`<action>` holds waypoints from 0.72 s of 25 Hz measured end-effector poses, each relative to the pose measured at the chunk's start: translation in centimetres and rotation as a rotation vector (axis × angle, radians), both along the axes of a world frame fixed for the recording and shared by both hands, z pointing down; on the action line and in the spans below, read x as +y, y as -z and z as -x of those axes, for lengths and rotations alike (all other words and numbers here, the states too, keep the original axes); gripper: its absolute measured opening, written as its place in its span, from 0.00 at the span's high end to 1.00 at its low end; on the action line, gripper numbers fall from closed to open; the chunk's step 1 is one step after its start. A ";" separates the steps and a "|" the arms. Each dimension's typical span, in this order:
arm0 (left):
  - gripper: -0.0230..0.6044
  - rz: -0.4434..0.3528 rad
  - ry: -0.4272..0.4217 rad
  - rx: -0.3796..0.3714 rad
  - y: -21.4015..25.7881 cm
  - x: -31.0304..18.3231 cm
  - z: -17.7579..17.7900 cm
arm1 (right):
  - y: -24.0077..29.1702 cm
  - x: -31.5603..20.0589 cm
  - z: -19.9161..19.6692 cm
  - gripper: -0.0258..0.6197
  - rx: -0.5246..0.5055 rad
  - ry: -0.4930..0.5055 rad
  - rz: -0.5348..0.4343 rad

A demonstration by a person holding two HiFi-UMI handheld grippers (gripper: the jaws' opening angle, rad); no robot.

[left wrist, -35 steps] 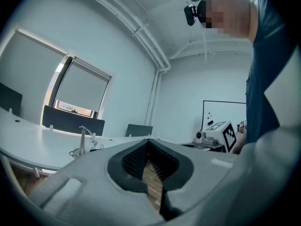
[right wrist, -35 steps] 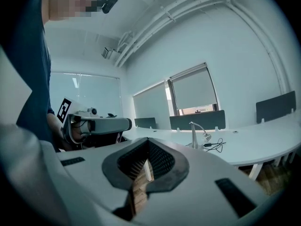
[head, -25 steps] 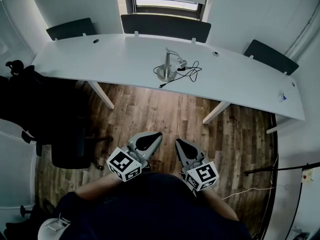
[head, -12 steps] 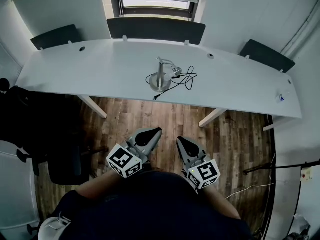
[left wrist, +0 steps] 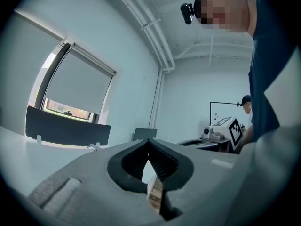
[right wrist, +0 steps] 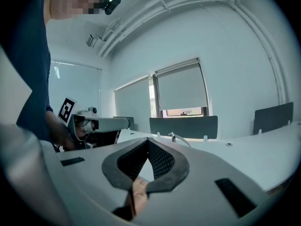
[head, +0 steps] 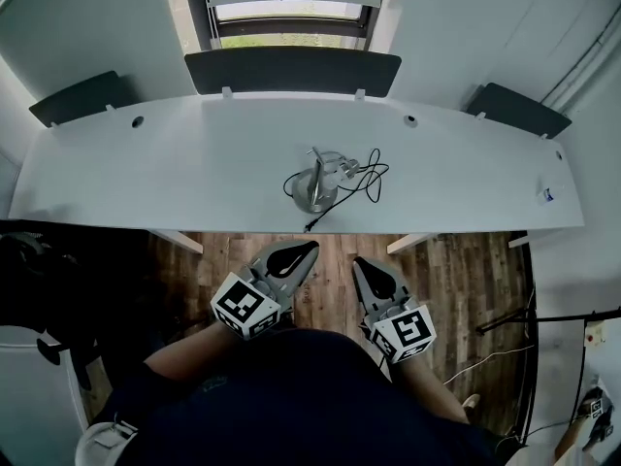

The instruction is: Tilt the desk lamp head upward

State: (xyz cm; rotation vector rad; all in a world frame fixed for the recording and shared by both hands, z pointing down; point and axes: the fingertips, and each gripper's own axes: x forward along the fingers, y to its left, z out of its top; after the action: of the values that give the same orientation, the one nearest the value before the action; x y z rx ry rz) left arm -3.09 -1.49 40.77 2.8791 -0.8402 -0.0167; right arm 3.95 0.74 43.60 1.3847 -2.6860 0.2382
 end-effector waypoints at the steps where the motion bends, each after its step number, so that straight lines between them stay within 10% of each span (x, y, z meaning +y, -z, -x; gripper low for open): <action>1: 0.95 0.000 -0.005 0.001 -0.1 -1.0 0.3 | 0.0 -0.9 0.3 0.94 0.003 -0.012 -0.002; 18: 0.95 0.095 0.047 -0.032 -2.9 -9.9 -1.5 | -1.5 -11.0 -2.0 0.94 0.024 0.020 0.040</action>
State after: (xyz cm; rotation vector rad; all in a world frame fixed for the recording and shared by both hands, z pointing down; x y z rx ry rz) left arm -1.55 -11.39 43.62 2.7777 -0.8897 0.0623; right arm 5.98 -10.31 45.06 1.3405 -2.6596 0.2701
